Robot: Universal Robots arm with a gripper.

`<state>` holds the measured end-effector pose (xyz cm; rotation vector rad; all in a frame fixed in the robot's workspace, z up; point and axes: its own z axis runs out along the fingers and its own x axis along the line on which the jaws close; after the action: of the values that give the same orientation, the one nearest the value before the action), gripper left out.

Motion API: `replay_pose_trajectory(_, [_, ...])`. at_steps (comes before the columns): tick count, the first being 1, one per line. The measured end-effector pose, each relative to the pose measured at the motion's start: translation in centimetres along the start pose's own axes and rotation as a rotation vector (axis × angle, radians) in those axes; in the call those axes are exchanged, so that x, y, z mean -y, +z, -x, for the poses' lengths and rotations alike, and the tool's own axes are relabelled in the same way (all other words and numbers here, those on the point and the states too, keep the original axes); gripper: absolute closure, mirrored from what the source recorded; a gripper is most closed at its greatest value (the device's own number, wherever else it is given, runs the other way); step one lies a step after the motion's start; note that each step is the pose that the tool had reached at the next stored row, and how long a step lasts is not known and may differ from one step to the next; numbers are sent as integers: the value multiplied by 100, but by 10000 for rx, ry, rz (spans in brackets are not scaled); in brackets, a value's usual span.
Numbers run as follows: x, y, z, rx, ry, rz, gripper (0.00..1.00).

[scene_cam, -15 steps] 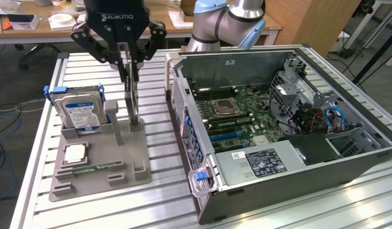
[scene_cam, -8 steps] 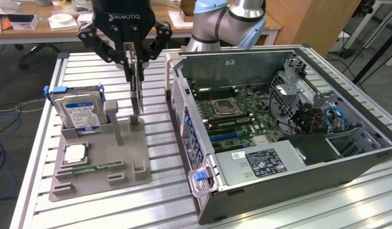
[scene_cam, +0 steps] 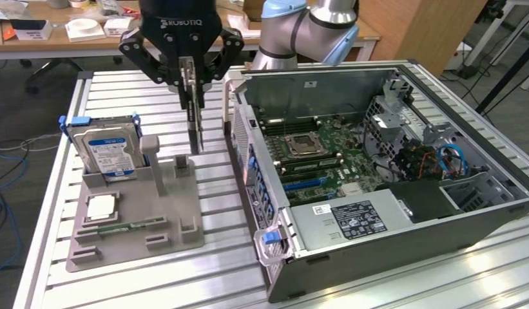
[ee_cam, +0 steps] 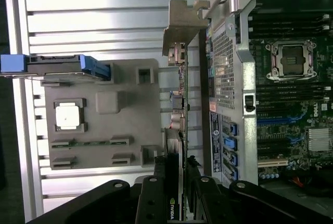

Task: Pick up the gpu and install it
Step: 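Pick up the gpu and move the gpu toward the slot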

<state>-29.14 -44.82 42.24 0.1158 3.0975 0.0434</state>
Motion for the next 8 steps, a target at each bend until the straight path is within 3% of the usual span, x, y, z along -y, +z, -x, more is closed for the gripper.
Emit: replay_pose_trajectory(8, [-18, 7, 164, 0, 0, 0, 74])
